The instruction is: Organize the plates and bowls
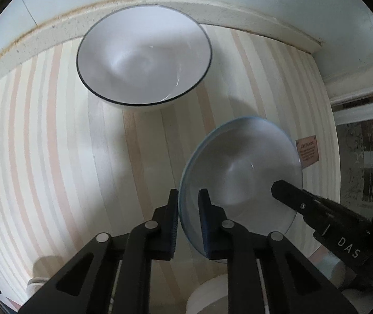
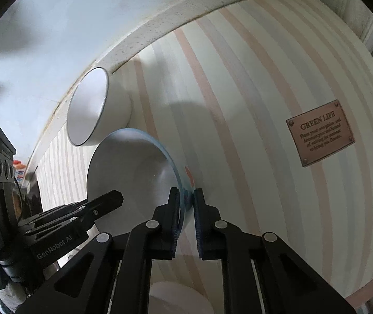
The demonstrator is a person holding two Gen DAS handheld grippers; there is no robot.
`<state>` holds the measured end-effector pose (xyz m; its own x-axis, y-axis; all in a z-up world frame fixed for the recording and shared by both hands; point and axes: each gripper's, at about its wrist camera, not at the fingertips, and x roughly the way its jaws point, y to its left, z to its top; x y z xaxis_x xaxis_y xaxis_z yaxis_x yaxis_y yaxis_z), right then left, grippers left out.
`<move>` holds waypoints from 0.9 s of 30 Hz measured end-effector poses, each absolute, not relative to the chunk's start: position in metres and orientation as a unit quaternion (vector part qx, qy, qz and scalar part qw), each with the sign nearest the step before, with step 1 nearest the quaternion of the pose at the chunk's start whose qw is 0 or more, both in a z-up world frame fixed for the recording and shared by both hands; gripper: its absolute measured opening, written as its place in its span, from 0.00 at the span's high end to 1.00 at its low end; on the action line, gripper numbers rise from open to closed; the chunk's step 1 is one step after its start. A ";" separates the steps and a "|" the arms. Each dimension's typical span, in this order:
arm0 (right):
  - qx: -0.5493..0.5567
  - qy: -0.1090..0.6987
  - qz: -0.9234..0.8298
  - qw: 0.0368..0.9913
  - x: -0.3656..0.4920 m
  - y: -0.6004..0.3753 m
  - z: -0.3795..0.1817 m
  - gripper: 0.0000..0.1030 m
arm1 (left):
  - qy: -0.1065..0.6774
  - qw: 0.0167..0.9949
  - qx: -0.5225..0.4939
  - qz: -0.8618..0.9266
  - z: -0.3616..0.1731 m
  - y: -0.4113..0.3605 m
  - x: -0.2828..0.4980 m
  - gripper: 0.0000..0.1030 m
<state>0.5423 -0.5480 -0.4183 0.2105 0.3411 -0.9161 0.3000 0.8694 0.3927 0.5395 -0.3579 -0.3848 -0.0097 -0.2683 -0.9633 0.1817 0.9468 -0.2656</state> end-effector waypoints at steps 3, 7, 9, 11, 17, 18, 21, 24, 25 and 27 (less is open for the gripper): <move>0.249 0.623 0.018 0.741 0.540 -0.544 -0.407 0.88 | 0.686 0.709 -0.028 -0.163 -0.366 -0.358 0.544 0.88; 0.241 0.614 0.025 0.751 0.527 -0.538 -0.379 0.88 | 0.676 0.717 -0.028 -0.170 -0.341 -0.354 0.534 0.88; 0.238 0.610 0.027 0.755 0.520 -0.536 -0.368 0.88 | 0.671 0.720 -0.026 -0.174 -0.329 -0.355 0.528 0.88; 0.234 0.605 0.030 0.760 0.509 -0.534 -0.352 0.88 | 0.667 0.722 -0.025 -0.181 -0.316 -0.350 0.518 0.88; 0.228 0.592 0.033 0.772 0.473 -0.528 -0.314 0.88 | 0.660 0.725 -0.023 -0.196 -0.288 -0.342 0.491 0.88; 0.226 0.591 0.034 0.773 0.465 -0.525 -0.310 0.88 | 0.659 0.725 -0.022 -0.199 -0.285 -0.339 0.486 0.88; 0.227 0.593 0.035 0.772 0.447 -0.522 -0.306 0.88 | 0.662 0.721 -0.019 -0.207 -0.281 -0.336 0.469 0.88; 0.230 0.599 0.035 0.766 0.424 -0.519 -0.306 0.88 | 0.672 0.709 -0.013 -0.213 -0.288 -0.335 0.454 0.88; 0.228 0.604 0.035 0.763 0.416 -0.517 -0.309 0.88 | 0.676 0.705 -0.009 -0.214 -0.291 -0.335 0.450 0.88; 0.233 0.611 0.033 0.756 0.407 -0.516 -0.318 0.87 | 0.685 0.697 0.001 -0.214 -0.301 -0.336 0.443 0.88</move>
